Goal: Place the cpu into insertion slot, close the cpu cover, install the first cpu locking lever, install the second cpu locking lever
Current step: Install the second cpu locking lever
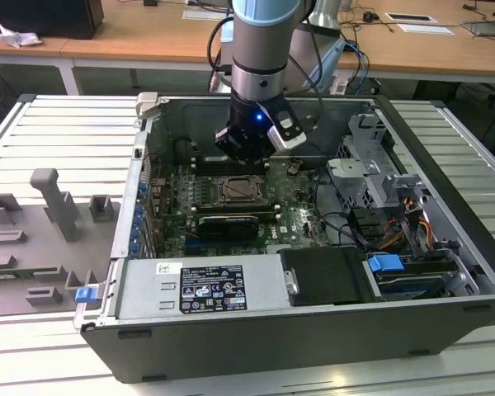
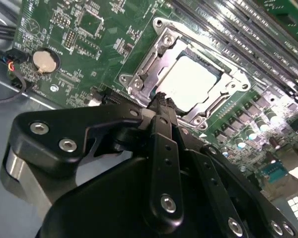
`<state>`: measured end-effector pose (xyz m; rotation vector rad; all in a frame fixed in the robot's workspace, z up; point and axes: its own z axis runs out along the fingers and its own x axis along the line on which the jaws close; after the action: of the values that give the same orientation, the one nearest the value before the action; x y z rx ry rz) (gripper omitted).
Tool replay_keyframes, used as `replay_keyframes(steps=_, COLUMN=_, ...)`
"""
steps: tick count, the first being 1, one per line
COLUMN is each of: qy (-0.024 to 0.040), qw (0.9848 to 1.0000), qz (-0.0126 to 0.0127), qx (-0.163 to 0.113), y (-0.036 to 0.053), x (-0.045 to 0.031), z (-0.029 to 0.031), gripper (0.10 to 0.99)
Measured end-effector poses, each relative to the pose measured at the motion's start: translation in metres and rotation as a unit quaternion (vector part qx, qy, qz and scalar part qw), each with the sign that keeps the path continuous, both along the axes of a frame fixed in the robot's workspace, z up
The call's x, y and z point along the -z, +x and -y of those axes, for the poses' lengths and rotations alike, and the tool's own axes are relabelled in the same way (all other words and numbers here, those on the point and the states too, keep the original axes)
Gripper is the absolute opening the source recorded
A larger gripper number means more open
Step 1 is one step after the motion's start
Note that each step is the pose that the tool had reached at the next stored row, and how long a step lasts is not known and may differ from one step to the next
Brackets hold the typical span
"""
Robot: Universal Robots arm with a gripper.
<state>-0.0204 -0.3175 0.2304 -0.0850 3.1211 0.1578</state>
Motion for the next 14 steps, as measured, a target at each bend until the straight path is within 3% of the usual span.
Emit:
replay_keyframes(steps=8, qy=0.0, qw=1.0, qz=0.0, qx=0.0, y=0.0, x=0.0, z=0.0168, gripper=0.106)
replay_keyframes(steps=14, qy=-0.0001, qw=1.0, qz=0.0, qx=0.0, y=-0.0001, x=-0.0011, z=0.0211, gripper=0.106)
